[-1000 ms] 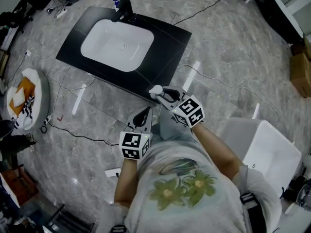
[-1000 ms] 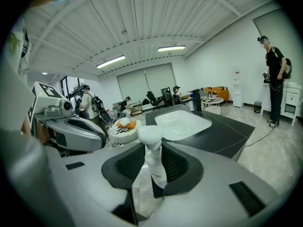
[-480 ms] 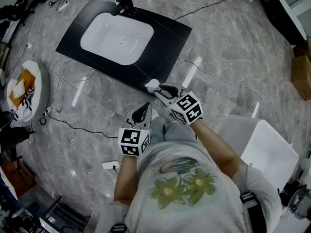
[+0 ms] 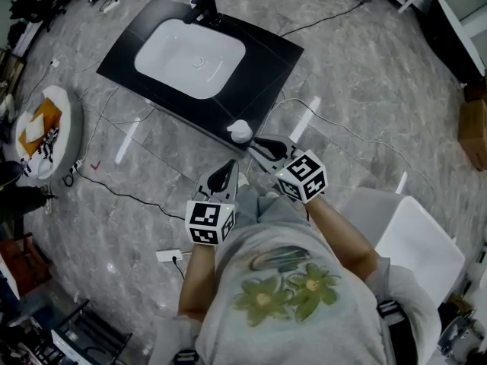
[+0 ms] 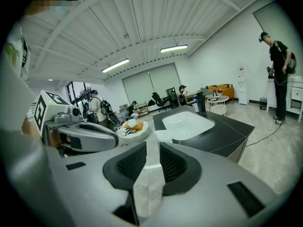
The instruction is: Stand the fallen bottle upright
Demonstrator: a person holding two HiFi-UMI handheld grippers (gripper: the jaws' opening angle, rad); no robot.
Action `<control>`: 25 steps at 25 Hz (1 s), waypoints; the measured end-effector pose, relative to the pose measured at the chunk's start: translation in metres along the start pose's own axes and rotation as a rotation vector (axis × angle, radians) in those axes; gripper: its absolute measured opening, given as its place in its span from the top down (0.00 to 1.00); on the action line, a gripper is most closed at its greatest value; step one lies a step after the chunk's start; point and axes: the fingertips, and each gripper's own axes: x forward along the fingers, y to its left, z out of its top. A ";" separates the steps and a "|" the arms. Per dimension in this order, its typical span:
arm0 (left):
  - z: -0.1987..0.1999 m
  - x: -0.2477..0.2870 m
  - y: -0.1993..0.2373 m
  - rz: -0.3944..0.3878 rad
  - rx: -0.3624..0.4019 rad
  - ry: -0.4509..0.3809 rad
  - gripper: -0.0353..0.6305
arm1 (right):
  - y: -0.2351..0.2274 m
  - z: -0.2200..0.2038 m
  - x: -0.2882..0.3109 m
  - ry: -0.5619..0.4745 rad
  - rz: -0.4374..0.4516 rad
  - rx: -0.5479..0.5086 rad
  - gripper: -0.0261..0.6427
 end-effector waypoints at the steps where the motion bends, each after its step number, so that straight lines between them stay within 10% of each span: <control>1: 0.002 -0.002 -0.002 0.000 0.001 -0.005 0.92 | 0.003 0.002 -0.004 -0.012 0.005 -0.001 0.80; 25: 0.030 -0.021 -0.050 -0.004 0.024 -0.064 0.92 | 0.040 0.019 -0.072 -0.086 0.047 -0.082 0.90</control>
